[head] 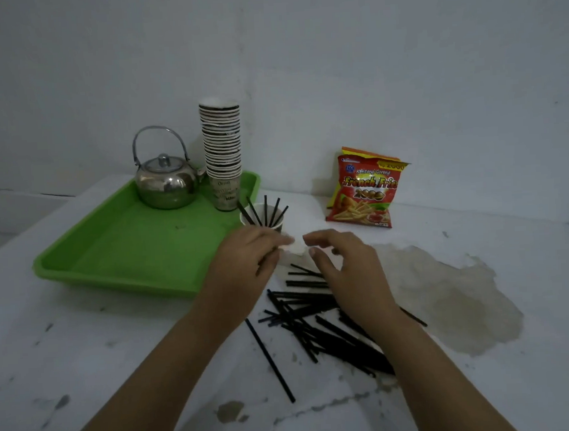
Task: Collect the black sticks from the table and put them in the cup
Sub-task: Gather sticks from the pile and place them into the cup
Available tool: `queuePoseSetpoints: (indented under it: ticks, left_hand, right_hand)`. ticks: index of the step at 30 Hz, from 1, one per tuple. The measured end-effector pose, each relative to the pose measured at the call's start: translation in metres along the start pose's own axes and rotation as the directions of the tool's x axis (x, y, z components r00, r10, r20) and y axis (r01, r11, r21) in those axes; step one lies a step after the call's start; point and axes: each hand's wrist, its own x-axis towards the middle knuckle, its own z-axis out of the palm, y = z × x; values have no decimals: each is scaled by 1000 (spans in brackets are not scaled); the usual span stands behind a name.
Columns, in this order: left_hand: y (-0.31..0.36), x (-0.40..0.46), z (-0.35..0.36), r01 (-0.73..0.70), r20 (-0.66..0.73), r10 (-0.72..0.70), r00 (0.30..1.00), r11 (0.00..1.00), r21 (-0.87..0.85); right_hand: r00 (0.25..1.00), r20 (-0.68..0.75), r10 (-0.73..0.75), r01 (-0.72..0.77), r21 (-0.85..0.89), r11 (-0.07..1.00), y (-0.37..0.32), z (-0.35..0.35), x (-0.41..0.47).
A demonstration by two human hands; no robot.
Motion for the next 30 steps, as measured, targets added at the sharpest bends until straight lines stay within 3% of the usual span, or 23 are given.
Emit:
queuePoseSetpoints:
  ticks: [3, 7, 10, 18, 24, 30]
  left_hand:
    - [9, -21, 5, -31, 220, 46, 974, 997, -71]
    - [12, -29, 5, 110, 385, -55, 921, 986, -122]
    - [12, -30, 1, 164, 492, -78, 867, 977, -135]
    - [18, -37, -4, 279, 762, -116, 636, 956, -87]
    - [17, -43, -1, 165, 853, -18, 521, 983, -80]
    - [15, -46, 6, 184, 839, -6, 544, 977, -113]
  right_hand:
    - [999, 24, 41, -40, -35, 999, 11, -4, -28]
    - [995, 75, 64, -55, -118, 992, 24, -5, -55]
    - [981, 190, 48, -12, -186, 982, 26, -7, -61]
    - [929, 369, 17, 91, -272, 958, 20, -16, -66]
    - [912, 408, 53, 76, -294, 953, 22, -17, -65]
    - [891, 444, 90, 60, -313, 948, 24, -17, -65]
